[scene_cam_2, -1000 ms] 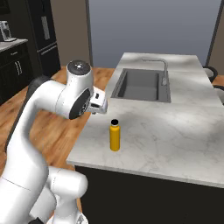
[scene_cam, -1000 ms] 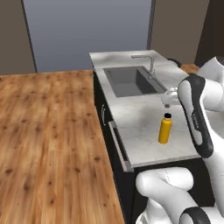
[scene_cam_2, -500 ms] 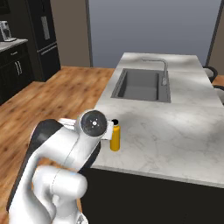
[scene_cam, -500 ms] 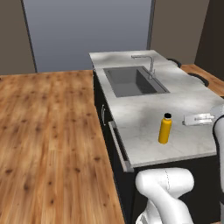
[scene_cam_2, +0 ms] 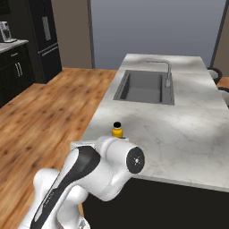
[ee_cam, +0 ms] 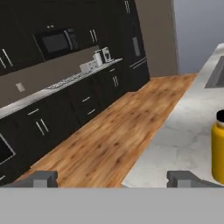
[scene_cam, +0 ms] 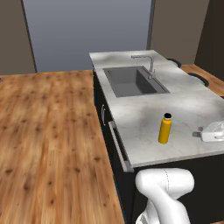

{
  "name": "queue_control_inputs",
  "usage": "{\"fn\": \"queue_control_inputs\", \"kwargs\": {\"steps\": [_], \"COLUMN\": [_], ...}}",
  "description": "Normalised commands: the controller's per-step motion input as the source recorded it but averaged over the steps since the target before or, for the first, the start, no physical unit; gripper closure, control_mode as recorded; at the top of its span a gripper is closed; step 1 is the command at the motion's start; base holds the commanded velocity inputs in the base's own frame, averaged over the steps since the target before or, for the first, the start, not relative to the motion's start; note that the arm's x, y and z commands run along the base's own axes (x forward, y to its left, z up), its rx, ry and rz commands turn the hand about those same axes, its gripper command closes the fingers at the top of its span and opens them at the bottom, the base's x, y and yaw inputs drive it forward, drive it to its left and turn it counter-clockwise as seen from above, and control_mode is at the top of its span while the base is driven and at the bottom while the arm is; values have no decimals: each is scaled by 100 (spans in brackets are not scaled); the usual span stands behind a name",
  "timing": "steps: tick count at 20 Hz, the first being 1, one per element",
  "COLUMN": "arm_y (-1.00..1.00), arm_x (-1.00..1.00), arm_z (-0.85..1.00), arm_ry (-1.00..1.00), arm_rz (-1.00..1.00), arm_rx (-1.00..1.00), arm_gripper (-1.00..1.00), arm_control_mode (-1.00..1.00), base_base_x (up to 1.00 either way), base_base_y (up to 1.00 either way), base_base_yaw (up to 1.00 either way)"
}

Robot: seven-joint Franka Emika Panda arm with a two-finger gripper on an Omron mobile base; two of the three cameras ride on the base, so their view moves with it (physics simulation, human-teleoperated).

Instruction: Pick the water bottle from the counter and place it in the open cabinet.

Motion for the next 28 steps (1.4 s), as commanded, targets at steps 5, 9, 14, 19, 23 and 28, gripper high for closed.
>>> {"fn": "queue_control_inputs", "kwargs": {"steps": [5, 9, 14, 19, 23, 28], "arm_y": [-24, -15, -1, 0, -5, -3], "arm_x": [11, 14, 28, 32, 12, 13], "arm_z": [-49, -37, -15, -1, 0, 0], "arm_ry": [-12, -8, -6, -7, -3, 0], "arm_rz": [31, 31, 20, 4, -3, -7], "arm_rx": [0, 0, 0, 0, 0, 1], "arm_gripper": [-100, -100, -100, -100, -100, -100], "arm_control_mode": [-100, -100, -100, -100, -100, -100], "base_base_x": [0, 0, 0, 0, 0, 0], "base_base_y": [0, 0, 0, 0, 0, 0], "base_base_yaw": [0, 0, 0, 0, 0, 0]}}
